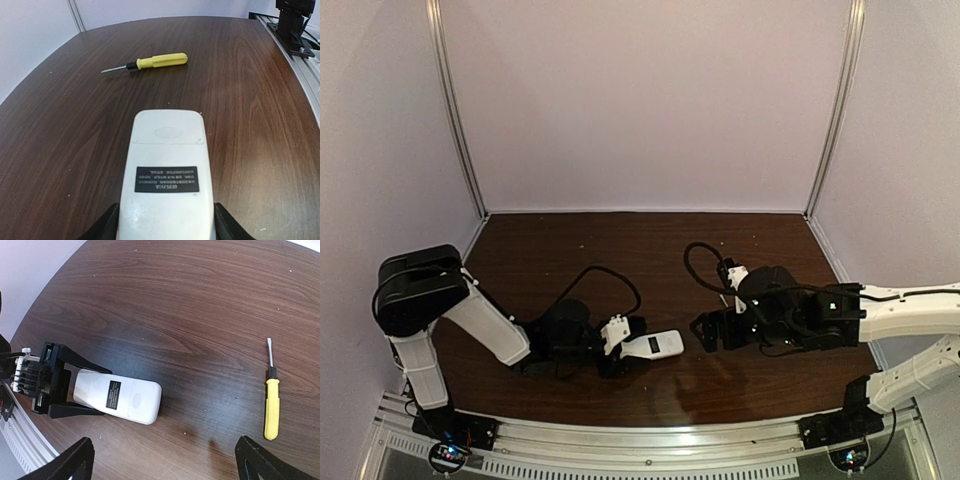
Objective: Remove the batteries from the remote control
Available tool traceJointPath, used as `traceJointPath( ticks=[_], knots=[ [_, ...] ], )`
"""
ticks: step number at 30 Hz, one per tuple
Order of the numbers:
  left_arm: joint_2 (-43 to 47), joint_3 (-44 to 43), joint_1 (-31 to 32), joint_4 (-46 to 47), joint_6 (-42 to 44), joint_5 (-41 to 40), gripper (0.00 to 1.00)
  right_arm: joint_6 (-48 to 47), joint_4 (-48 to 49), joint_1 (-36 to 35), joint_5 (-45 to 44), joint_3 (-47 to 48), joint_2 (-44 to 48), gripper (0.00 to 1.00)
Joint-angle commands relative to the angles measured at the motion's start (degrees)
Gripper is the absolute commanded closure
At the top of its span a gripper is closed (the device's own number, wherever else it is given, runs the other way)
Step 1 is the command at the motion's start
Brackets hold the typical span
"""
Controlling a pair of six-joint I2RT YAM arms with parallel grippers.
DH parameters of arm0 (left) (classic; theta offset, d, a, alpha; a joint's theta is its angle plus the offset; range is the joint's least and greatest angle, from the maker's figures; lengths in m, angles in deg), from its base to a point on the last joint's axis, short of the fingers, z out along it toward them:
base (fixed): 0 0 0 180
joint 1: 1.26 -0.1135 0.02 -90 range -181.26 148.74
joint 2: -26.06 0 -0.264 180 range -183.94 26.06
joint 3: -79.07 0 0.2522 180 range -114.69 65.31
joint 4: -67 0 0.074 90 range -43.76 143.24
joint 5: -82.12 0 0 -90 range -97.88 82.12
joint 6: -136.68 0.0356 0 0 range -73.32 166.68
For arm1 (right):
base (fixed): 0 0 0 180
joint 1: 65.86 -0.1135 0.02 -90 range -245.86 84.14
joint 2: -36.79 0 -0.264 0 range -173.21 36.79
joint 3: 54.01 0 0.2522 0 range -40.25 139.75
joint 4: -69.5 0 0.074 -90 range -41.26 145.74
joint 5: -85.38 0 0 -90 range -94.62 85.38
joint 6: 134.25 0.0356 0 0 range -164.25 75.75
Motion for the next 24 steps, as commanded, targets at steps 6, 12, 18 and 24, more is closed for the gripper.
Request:
traceJointPath(
  ticks=[6,12,18,24],
  knots=[
    [5.5,4.0,0.2,3.8,2.8,-1.4,1.00,-0.5,1.9,3.1,8.5,3.8,-3.2,0.00],
    [7.3,3.0,0.1,0.0,2.2,0.5,1.00,-1.4,2.7,4.4,13.9,4.5,-6.3,0.00],
    [8.6,2.6,0.1,-1.9,2.5,5.9,1.00,0.9,4.3,4.9,18.3,3.0,-5.9,0.00],
    [9.2,0.8,0.1,-3.8,3.8,8.4,1.00,2.7,5.2,5.8,21.5,0.9,-5.6,0.00]
  ],
)
